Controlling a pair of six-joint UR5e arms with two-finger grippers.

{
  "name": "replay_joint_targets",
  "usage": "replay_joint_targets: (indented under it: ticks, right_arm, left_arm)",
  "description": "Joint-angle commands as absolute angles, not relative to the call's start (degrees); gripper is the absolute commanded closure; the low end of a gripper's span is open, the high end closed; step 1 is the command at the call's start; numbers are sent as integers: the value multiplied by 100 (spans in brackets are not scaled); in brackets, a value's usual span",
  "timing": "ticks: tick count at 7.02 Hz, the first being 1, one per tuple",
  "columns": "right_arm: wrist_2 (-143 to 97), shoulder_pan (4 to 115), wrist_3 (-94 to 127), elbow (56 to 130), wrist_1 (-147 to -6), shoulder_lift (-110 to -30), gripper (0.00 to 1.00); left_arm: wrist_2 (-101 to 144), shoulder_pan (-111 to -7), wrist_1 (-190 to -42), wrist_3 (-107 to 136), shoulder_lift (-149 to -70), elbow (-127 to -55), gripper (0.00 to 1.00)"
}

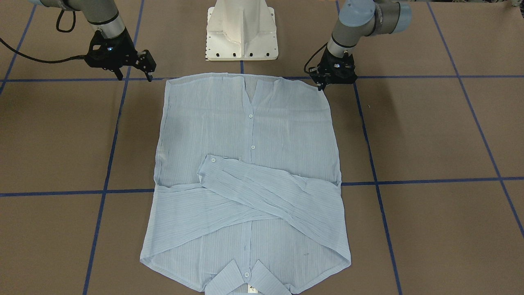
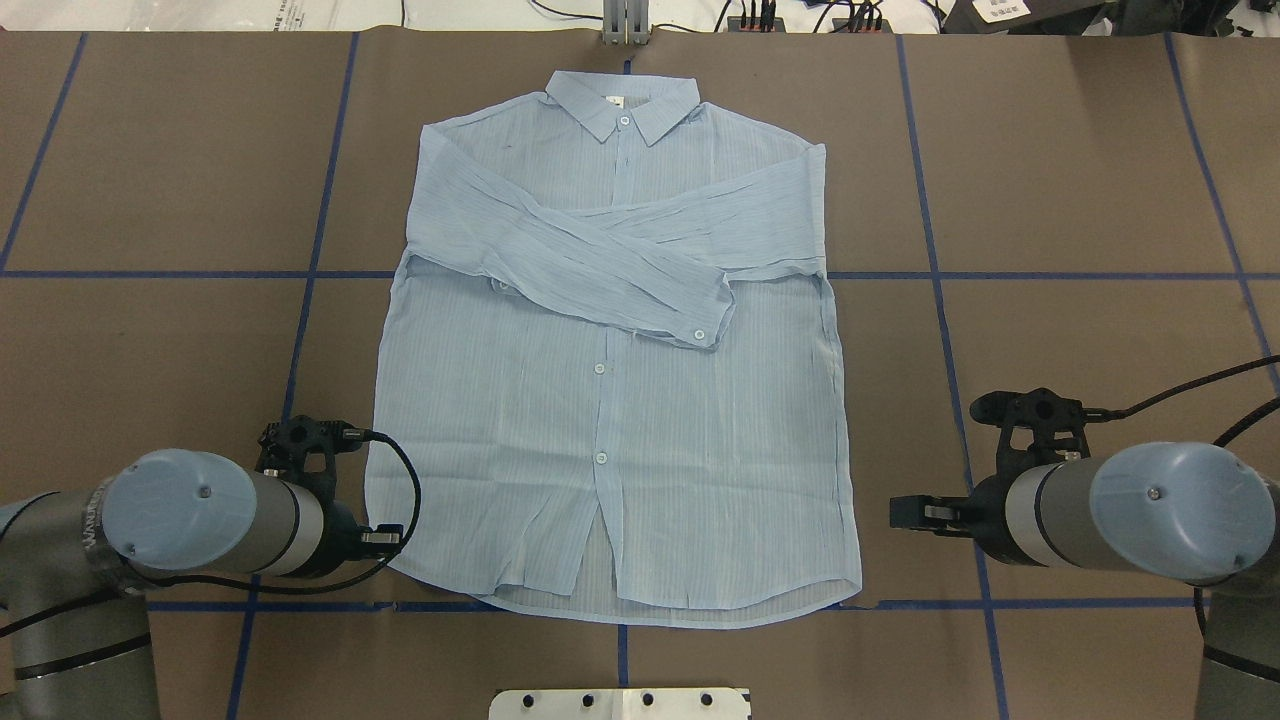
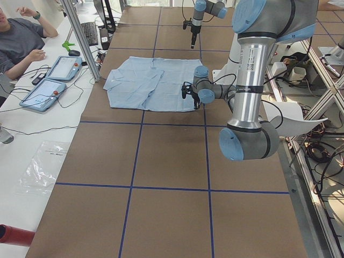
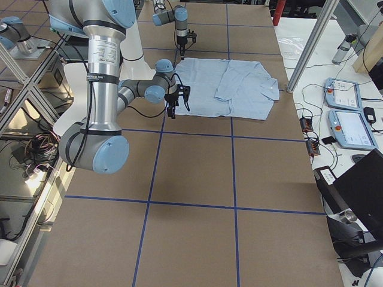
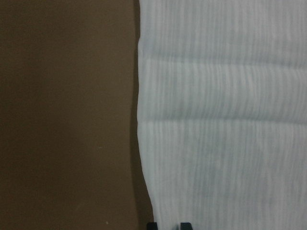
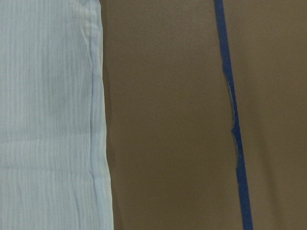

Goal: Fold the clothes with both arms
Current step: 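Grasp the near hem corners with the left and right grippers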

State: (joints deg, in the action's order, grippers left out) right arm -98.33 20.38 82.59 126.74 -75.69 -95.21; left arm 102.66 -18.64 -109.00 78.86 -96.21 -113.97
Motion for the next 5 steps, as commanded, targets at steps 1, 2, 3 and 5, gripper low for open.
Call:
replay_joint_targets:
  ticks: [1,2,3,5]
  right_arm:
    - [-9800,1960,8340,12674,-7567,-9536,0]
    - [-9591,1769,8619,12665,-7559,-9527,0]
    - [-9432,1662,8700,12639,-7419,-9536,0]
    - [-9335,1487,8982,12315,-6743,-9519,3]
  left_arm:
    - [10266,-1855,-10846,7910,-9624,-11417,100]
    - [10266,-1854,-10846,7919,-9641,-11417,100]
    - [10274,-1854,-10854,7919,-9650,-11417,100]
    - [10257,-1820,-10863,8155,-9659,-11461,100]
